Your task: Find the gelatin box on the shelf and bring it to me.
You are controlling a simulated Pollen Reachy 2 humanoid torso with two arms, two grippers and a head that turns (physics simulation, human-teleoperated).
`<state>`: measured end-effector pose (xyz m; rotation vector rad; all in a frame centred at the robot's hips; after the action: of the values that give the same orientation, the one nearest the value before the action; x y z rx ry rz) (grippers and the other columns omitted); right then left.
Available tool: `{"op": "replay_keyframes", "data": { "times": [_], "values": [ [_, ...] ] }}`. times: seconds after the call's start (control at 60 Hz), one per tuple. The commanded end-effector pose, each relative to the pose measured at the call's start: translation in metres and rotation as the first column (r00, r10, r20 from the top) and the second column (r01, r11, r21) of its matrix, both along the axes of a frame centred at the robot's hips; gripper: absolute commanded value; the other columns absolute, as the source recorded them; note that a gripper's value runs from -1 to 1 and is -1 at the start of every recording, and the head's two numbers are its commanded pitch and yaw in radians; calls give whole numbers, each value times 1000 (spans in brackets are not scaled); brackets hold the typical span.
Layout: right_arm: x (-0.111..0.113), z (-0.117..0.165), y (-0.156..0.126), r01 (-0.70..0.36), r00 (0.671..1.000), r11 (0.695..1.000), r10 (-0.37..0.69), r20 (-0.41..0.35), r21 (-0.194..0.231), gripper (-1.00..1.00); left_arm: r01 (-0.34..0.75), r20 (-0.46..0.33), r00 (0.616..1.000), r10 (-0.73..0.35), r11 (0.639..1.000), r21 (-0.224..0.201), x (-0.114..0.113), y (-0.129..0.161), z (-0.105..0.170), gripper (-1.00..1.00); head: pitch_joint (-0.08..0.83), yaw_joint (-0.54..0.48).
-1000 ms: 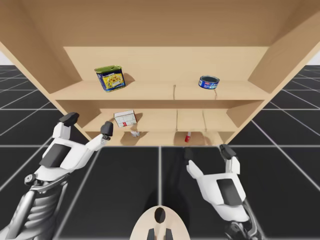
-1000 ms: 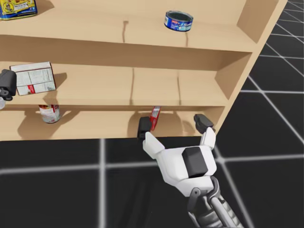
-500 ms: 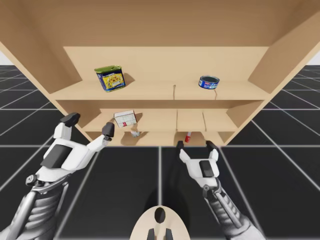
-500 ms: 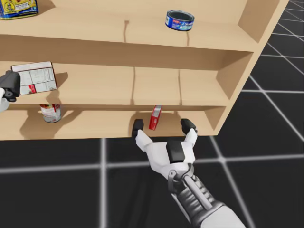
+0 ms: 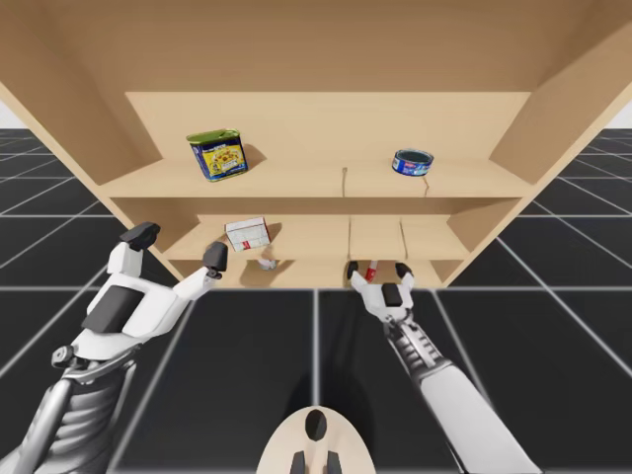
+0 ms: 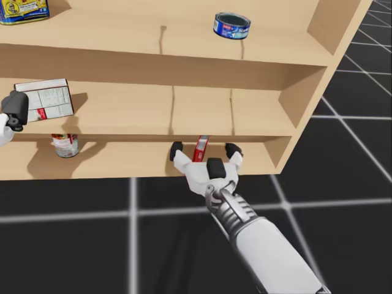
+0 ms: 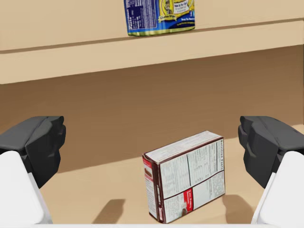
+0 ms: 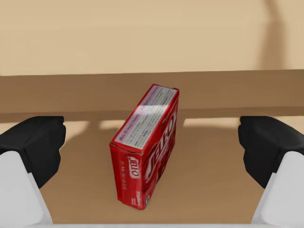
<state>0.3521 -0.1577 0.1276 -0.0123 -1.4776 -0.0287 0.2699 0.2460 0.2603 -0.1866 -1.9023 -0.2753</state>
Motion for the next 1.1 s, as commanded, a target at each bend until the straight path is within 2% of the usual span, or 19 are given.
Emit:
{"op": "replay_keyframes", "data": {
  "times": [0.017,0.167,0.183,0.2,0.217,0.233,0.267,0.283,0.333,0.55,0.633,0.75,0.85,1.1],
  "values": [
    [9,-13,38,-23,996,992,34,-84,121,-1000,1,2,1000,-1,1000,-1,-1,0,0,-1000,588,-217],
    [11,-19,41,-75,990,991,87,-113,108,-967,1,4,1000,-1,1000,-1,-2,0,1,-1000,589,-219],
    [11,-19,41,-73,990,992,85,-113,104,-713,2,4,1000,-2,1000,-1,-2,0,1,-1000,589,-219],
    [10,-20,41,-76,989,992,88,-115,103,-145,2,4,1000,-2,1000,-1,-2,0,1,-1000,590,-219],
    [10,-20,41,-74,989,992,85,-117,101,320,2,4,1000,-2,1000,0,-2,0,1,-1000,590,-219],
    [10,-21,42,-72,990,993,83,-118,97,701,3,4,1000,-3,1000,0,-2,0,1,-1000,590,-219],
    [10,-21,41,-71,990,994,81,-119,89,848,3,4,1000,-3,1000,1,-2,-1,1,-1000,591,-219],
    [9,-22,41,-68,990,994,77,-121,83,1000,3,4,1000,-3,1000,1,-2,-1,1,-1000,591,-220],
    [9,-23,42,-67,988,993,79,-135,95,1000,3,4,1000,-3,1000,2,-2,-1,1,-1000,591,-220],
    [6,-19,38,-54,992,996,63,-108,77,1000,4,4,1000,-4,1000,2,-3,-1,1,-1000,593,-224],
    [4,-11,36,-47,997,996,52,-65,73,1000,3,5,1000,-3,1000,1,-3,-1,1,-1000,594,-224],
    [-3,8,31,-37,999,997,35,37,60,1000,2,7,1000,-2,1000,0,-3,-1,1,-1000,594,-225],
    [-14,19,26,-32,996,998,28,82,51,1000,3,7,1000,-3,1000,1,-3,-2,1,-1000,596,-227],
    [-60,17,17,-49,997,998,47,60,32,1000,6,10,1000,-6,1000,0,-4,-2,1,-1000,597,-229]
  ]
}}
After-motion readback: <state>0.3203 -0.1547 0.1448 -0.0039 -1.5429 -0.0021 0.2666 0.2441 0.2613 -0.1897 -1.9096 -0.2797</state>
